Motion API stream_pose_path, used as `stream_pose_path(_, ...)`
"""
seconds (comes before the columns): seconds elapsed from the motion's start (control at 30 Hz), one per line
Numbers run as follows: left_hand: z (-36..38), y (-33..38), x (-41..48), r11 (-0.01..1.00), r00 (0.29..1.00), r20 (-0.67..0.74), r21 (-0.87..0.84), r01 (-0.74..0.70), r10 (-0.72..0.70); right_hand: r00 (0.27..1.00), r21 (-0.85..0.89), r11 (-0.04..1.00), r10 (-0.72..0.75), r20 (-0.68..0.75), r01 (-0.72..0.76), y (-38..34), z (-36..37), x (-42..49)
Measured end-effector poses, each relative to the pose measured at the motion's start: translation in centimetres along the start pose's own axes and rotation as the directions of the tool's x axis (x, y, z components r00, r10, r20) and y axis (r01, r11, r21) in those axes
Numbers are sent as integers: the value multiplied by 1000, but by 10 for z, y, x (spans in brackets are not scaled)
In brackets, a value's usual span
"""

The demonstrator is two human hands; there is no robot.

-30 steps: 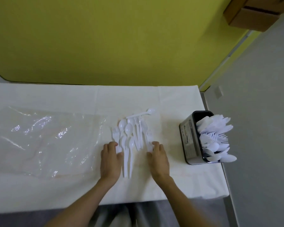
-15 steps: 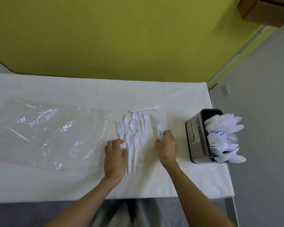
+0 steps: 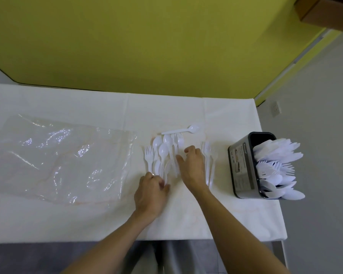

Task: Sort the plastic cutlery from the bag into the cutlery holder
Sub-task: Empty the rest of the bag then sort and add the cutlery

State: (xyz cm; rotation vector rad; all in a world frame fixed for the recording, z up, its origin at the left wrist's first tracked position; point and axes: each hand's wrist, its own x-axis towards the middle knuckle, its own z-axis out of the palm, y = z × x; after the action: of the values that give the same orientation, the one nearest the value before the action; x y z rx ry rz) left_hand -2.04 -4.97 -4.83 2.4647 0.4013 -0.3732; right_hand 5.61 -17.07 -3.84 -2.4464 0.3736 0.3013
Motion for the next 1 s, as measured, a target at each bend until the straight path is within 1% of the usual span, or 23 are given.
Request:
stream_pose_path(0.07, -1, -5, 1, 989, 999, 2, -136, 49, -50, 1000, 32, 999, 23, 13, -23, -8, 5, 6)
stream_pose_path(0.13, -3, -9, 2, 972, 998, -19, -232, 49, -55, 997, 58, 996, 74, 16, -74, -9, 6, 10)
stream_pose_path(0.23, -9, -10, 5, 939, 994, -60, -337, 67, -92, 993, 34, 993, 117, 22, -117, -4, 6, 8)
stream_pose_path(0.33, -14, -1, 15, 910, 993, -60, -409, 66, -99, 982, 26, 982, 187, 13, -187, 9, 4, 0)
stream_pose_path(0.5, -16, 14, 31, 903, 999, -17, -429, 23, -34, 970, -13, 970, 243, -25, -243, 33, -12, -10)
stream_pose_path(0.57, -16, 13, 31, 924, 997, -75, -383, 4, -35, 966, -20, 967, 252, -55, -254, 41, -17, -10)
stream_pose_path(0.63, -18, 5, 25, 939, 984, -155, -342, 28, -86, 964, -14, 969, 243, -103, -246, 45, -19, -12)
stream_pose_path(0.67, -18, 0, 21, 942, 978, -164, -329, 72, -132, 966, -13, 975, 216, -142, -220, 44, -19, -14)
stream_pose_path(0.73, -18, -12, 13, 940, 972, -117, -302, 160, -203, 972, -16, 993, 108, -210, -114, 39, -18, -18)
stream_pose_path(0.77, -17, -18, 11, 940, 973, -91, -291, 178, -213, 979, -13, 999, 44, -201, -48, 34, -15, -21)
stream_pose_path(0.83, -17, -23, 9, 941, 975, -68, -283, 185, -212, 995, -27, 998, -54, -79, 52, 23, -7, -25)
stream_pose_path(0.9, -19, -25, 11, 932, 970, -68, -300, 202, -232, 993, -52, 996, -66, 93, 71, 11, 3, -29)
stream_pose_path(0.93, -20, -26, 12, 921, 965, -68, -320, 220, -254, 986, -62, 995, -64, 154, 75, 7, 8, -30)
stream_pose_path(1.0, -23, -27, 12, 894, 950, -66, -365, 260, -304, 980, -71, 994, -71, 188, 86, 1, 15, -31)
